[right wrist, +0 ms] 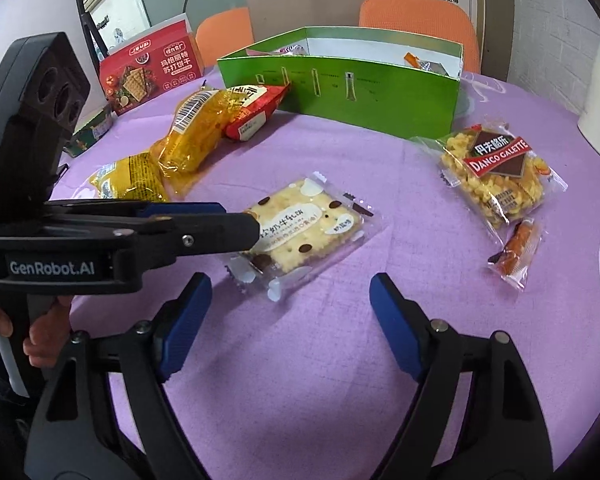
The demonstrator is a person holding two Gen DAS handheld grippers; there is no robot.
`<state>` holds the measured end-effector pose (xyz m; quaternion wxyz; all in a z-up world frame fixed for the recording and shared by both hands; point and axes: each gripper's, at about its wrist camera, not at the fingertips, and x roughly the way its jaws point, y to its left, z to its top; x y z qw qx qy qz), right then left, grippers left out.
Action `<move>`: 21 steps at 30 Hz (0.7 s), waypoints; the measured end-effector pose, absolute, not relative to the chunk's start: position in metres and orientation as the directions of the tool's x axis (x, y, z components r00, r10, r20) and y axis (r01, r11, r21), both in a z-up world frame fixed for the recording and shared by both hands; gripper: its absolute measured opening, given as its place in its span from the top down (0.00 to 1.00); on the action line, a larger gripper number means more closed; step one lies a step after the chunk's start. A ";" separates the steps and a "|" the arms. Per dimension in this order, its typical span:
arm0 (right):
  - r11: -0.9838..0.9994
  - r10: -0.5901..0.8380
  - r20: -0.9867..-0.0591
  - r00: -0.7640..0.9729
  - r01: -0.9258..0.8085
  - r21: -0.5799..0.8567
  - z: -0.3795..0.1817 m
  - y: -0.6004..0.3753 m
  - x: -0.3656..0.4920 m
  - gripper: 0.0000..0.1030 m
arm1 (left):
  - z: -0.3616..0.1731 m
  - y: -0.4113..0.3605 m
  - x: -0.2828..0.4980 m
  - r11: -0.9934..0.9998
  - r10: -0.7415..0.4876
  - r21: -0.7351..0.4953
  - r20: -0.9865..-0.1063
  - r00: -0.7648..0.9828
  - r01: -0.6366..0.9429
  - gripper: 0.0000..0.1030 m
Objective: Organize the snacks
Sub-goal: 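Grasp the cream cake packet with the left tool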
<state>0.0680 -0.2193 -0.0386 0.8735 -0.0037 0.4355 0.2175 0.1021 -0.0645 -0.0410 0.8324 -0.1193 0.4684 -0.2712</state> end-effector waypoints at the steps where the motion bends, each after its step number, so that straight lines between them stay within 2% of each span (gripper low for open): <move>1: 0.903 0.381 -0.759 0.527 -0.386 0.185 -0.038 -0.218 0.069 0.23 | -0.041 -0.066 0.104 0.822 -0.566 -0.456 -0.715 0.411 0.341 0.56; 5: 0.904 0.372 -0.756 0.539 -0.397 0.162 -0.037 -0.214 0.072 0.26 | -0.042 -0.071 0.105 0.817 -0.573 -0.456 -0.716 0.400 0.353 0.56; 8: 0.899 0.367 -0.765 0.529 -0.411 0.147 -0.040 -0.209 0.075 0.29 | -0.043 -0.073 0.107 0.808 -0.583 -0.467 -0.717 0.382 0.359 0.63; 13: 0.895 0.366 -0.765 0.529 -0.425 0.135 -0.042 -0.207 0.079 0.32 | -0.045 -0.075 0.110 0.801 -0.595 -0.481 -0.709 0.378 0.357 0.63; 18: 0.888 0.376 -0.755 0.538 -0.443 0.127 -0.041 -0.208 0.078 0.50 | -0.044 -0.081 0.108 0.814 -0.574 -0.447 -0.714 0.401 0.371 0.65; 21: 0.889 0.375 -0.749 0.546 -0.442 0.124 -0.042 -0.209 0.078 0.54 | -0.044 -0.084 0.106 0.836 -0.542 -0.411 -0.725 0.425 0.365 0.73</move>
